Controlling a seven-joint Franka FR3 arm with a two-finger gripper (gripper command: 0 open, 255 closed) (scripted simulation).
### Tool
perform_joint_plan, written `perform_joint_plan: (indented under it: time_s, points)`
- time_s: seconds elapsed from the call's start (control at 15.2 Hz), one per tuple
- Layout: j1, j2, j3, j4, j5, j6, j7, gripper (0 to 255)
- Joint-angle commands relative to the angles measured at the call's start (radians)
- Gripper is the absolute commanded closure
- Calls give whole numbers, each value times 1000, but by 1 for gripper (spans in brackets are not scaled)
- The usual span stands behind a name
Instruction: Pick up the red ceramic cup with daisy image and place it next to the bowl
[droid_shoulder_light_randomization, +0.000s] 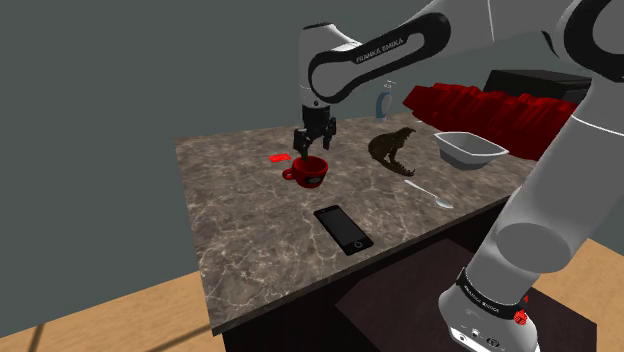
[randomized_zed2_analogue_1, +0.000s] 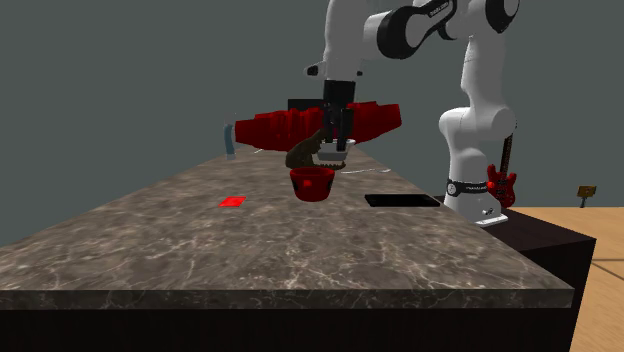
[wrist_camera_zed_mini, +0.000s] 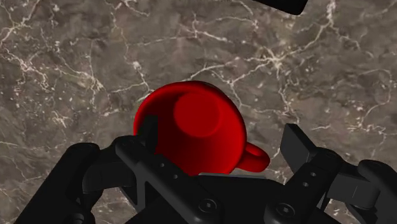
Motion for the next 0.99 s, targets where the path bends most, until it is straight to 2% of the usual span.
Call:
perform_joint_plan:
  time_s: [0.0,0.26,0.92]
  points:
    - [4,78,7,54,-33,8,24,0]
    - [28,244,16,179,-101,14,79,0]
    - [25,290,5,133,-125,104,94,0]
